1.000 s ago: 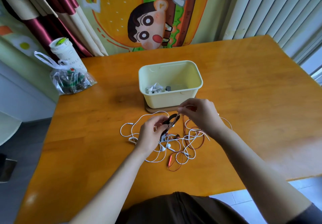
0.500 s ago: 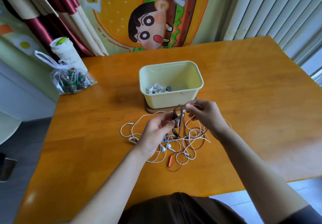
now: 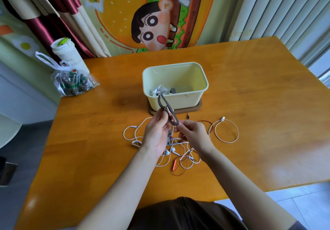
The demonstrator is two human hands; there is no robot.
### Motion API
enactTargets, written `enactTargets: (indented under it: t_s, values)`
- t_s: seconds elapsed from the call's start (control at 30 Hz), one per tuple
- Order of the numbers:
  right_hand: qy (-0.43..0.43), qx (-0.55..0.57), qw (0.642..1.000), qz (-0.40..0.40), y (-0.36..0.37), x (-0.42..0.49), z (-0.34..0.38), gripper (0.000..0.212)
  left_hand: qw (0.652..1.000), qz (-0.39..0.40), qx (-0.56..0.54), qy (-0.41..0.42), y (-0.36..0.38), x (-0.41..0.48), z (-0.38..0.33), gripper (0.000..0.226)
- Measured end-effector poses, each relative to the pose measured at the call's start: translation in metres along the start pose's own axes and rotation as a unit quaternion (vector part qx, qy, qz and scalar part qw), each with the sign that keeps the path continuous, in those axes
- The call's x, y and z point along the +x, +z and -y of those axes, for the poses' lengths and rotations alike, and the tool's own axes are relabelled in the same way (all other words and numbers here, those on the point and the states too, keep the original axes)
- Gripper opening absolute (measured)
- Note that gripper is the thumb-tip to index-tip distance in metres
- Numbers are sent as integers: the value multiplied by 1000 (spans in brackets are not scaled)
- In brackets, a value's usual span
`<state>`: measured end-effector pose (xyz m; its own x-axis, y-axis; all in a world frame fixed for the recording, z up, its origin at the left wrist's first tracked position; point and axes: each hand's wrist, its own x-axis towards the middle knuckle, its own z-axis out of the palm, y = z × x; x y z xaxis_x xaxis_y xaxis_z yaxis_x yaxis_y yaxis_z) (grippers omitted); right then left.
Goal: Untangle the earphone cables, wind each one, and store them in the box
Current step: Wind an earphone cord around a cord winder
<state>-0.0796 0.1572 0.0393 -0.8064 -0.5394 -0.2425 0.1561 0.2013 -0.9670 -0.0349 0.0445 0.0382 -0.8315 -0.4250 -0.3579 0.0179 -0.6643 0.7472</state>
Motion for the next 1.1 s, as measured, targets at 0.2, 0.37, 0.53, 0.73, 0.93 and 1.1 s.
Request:
enactTargets:
  t_s: [0.2,0.37,0.53,0.73,0.93,1.1]
  values:
    - [-31,-144,989,-10,-1,-2,3,27,994,-91,53,-2,-1,2,5,15]
    - [-23,-144,989,-22,-1,-6,0,25,974,-125,166,88,0,4,8,16]
    - [-59,-201,978,-2,1,-12,8,21,909,-114,344,203,-8,6,10,15]
    - [-120,-293,948,25,-21,-5,28,18,852,-67,462,235,-20,6,5,23]
    - [-165,-315,935,-7,-43,10,42,9,842,51,496,208,-15,-5,-1,25]
    - [-173,-274,945,-43,-51,18,42,13,871,101,456,152,-13,-7,-9,29]
